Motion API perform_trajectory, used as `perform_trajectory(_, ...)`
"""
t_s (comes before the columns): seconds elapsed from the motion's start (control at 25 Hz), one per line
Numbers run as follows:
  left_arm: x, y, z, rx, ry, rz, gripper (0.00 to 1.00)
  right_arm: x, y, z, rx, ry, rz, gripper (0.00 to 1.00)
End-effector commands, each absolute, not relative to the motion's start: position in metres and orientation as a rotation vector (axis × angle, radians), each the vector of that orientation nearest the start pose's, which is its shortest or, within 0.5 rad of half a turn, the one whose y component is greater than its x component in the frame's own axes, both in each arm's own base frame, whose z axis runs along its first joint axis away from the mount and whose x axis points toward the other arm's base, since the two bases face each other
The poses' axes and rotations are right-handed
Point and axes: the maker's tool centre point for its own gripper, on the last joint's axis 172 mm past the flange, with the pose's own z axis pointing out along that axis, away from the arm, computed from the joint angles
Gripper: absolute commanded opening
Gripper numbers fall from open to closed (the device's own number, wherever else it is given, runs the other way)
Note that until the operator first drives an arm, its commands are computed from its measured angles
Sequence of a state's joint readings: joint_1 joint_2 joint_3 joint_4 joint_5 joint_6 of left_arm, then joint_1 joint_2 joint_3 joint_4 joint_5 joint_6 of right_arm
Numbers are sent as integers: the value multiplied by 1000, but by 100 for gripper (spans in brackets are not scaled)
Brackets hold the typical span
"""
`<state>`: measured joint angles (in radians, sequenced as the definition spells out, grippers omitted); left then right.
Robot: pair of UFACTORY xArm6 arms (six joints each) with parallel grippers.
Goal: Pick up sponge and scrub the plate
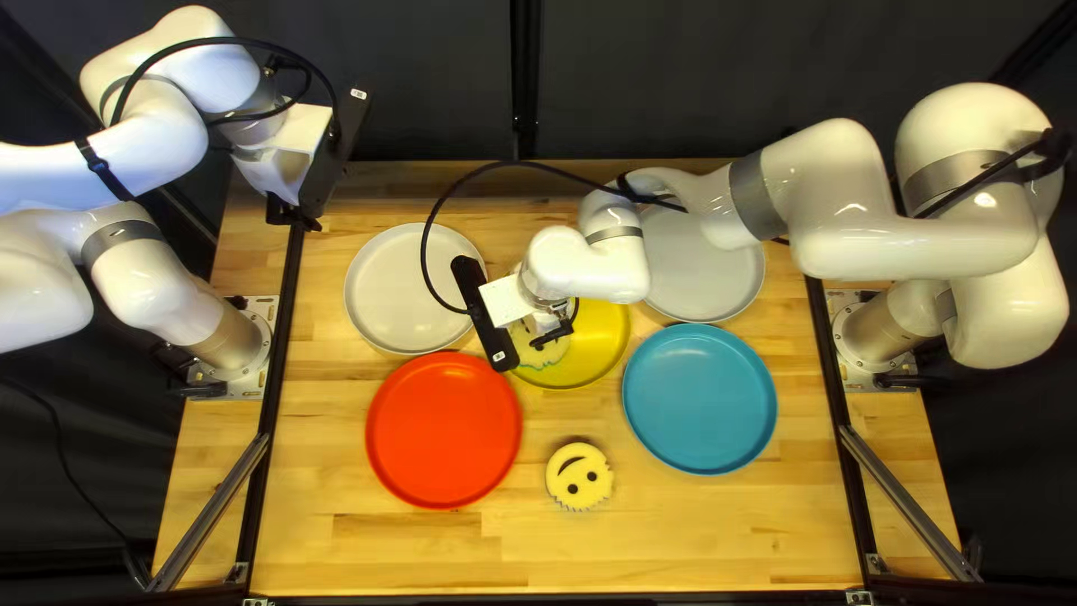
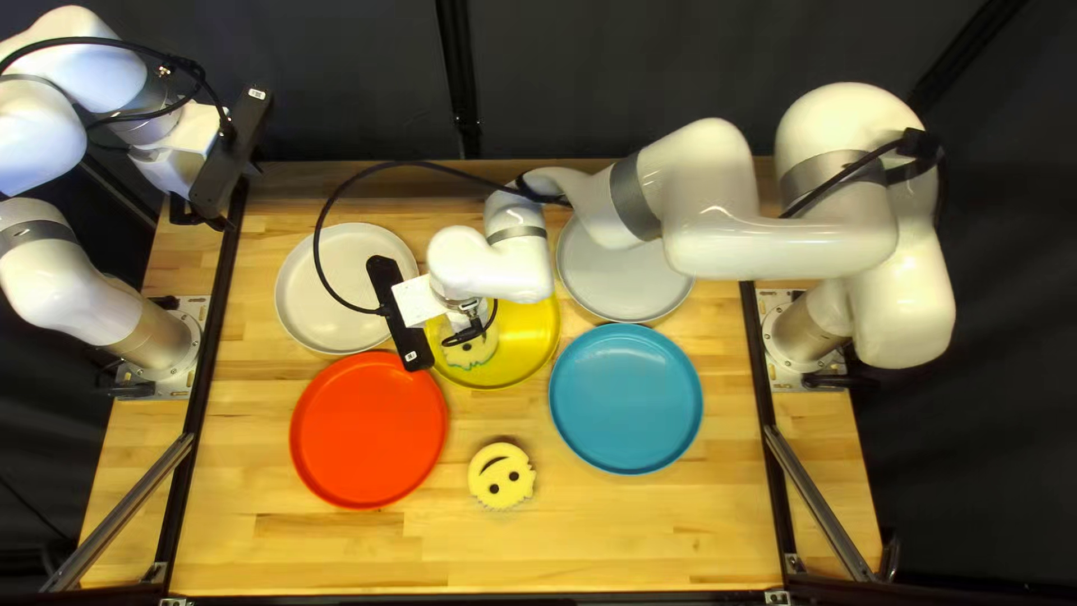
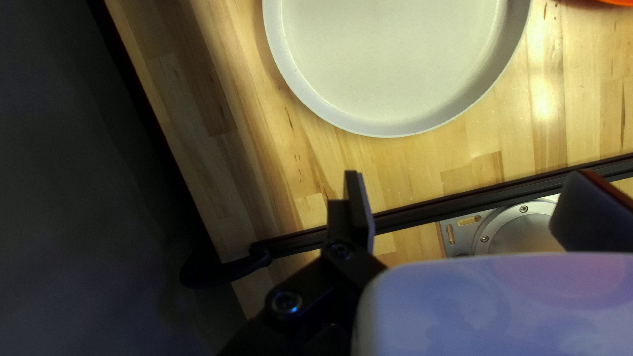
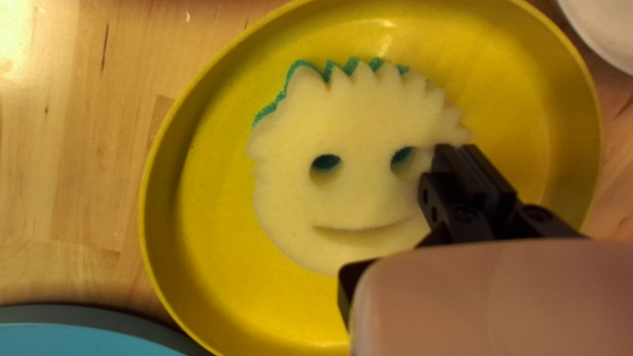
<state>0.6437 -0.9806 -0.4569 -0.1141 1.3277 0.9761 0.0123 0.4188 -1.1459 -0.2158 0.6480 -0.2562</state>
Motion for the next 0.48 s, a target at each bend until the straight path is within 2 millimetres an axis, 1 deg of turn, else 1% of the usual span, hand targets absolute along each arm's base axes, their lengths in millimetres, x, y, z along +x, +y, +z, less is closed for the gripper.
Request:
perform_trajectory(0.04, 215, 127, 244, -3092, 485, -246, 100, 523, -17, 44, -3208, -698, -83, 0)
perform_trajectory(0.08, 215, 127, 244, -3092, 485, -246, 100, 514, -20, 46, -3209, -687, -70, 0)
perform_trajectory(0.2, 215, 127, 244, -3092, 485, -246, 100, 501, -29, 48, -3212, -661, -45, 0)
perform_trajectory(0.28, 215, 127, 244, -3092, 485, -246, 100, 499, -34, 49, -3212, -645, -36, 0)
perform_trajectory(0.4, 215, 127, 244, -3092, 485, -246, 100, 511, -39, 48, -3210, -638, -39, 0)
perform_trajectory(0.44, 215, 127, 244, -3092, 485, -246, 100, 517, -40, 48, -3210, -640, -42, 0)
perform_trajectory(0.48, 215, 127, 244, -3092, 485, -246, 100, 529, -42, 48, -3209, -645, -49, 0)
